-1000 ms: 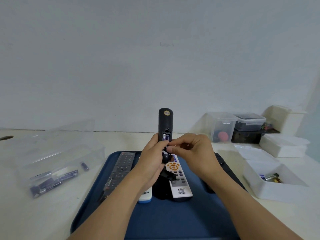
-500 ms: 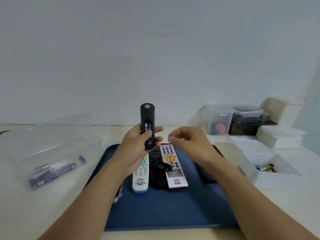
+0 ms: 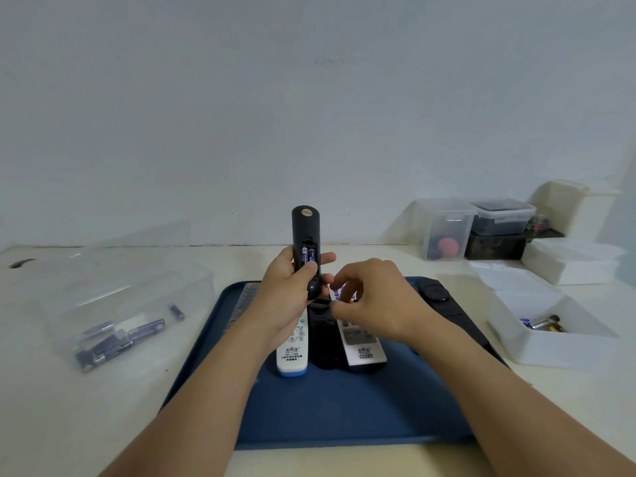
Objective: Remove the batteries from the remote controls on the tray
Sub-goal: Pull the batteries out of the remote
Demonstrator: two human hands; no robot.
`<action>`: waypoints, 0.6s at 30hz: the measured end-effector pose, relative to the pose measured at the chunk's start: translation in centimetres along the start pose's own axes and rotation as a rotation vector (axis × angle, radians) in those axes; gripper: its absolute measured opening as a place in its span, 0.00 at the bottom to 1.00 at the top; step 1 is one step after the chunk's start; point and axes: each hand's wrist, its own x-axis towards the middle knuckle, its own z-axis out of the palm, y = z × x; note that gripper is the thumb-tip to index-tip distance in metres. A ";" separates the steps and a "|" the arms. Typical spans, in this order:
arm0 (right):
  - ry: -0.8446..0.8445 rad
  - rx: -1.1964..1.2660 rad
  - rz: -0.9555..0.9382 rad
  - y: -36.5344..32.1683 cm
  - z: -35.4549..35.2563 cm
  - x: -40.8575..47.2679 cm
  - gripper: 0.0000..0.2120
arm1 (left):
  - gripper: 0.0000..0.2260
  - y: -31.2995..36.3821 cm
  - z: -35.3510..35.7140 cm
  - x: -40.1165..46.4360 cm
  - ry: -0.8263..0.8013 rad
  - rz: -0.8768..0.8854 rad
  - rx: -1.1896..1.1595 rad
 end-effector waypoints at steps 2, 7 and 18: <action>0.030 0.013 0.015 0.3 -0.1 0.3 0.06 | 0.13 0.1 0.2 0.0 0.007 0.002 -0.015; 0.242 0.261 0.117 1.4 -0.2 0.9 0.07 | 0.14 0.1 0.6 -0.2 0.035 0.027 -0.016; 0.081 1.343 0.405 -0.7 -0.3 0.5 0.04 | 0.15 0.1 1.5 0.2 0.033 -0.043 -0.249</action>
